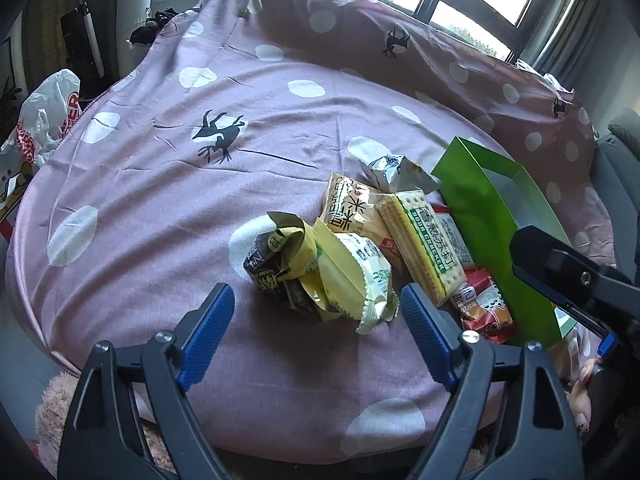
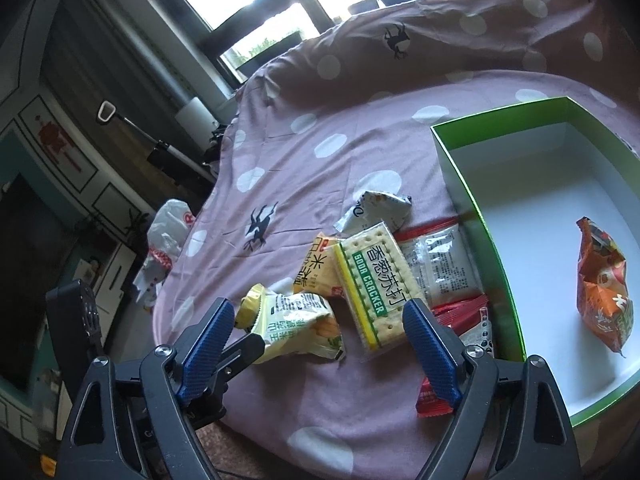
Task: Organize snacks
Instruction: 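Grasp the pale green-and-white snack packet with the right gripper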
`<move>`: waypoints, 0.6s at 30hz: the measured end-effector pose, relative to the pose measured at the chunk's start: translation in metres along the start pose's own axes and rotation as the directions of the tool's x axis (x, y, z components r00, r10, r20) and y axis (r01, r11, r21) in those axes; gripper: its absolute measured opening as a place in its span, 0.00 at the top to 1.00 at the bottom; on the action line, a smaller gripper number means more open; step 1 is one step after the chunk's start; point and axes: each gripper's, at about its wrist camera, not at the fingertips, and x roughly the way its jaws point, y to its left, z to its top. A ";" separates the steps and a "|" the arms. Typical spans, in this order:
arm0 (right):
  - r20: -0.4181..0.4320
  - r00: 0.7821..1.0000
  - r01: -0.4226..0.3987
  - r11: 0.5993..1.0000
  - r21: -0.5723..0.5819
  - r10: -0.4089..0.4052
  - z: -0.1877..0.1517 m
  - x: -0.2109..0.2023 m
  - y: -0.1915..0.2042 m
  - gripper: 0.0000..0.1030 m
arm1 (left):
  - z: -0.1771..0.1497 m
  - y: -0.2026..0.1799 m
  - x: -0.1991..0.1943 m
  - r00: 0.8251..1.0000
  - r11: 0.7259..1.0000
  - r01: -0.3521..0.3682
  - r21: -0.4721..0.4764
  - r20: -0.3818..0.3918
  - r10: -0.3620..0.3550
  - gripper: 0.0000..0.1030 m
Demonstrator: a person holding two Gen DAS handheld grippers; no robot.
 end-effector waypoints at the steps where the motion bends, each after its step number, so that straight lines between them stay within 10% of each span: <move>1: -0.004 1.000 -0.007 1.000 0.004 0.007 0.000 0.002 0.000 0.18 | -0.001 0.000 0.000 1.000 1.000 0.007 0.000 -0.003 -0.007 0.22; 5: -0.049 0.998 -0.050 0.999 0.017 0.051 -0.002 0.011 0.000 0.36 | -0.003 -0.001 0.005 0.999 0.999 0.036 0.006 -0.032 -0.036 0.27; 18: -0.217 0.959 -0.163 0.981 0.109 0.183 0.001 0.078 0.000 0.36 | 0.003 0.001 0.017 0.992 0.992 0.122 -0.037 -0.035 -0.123 0.47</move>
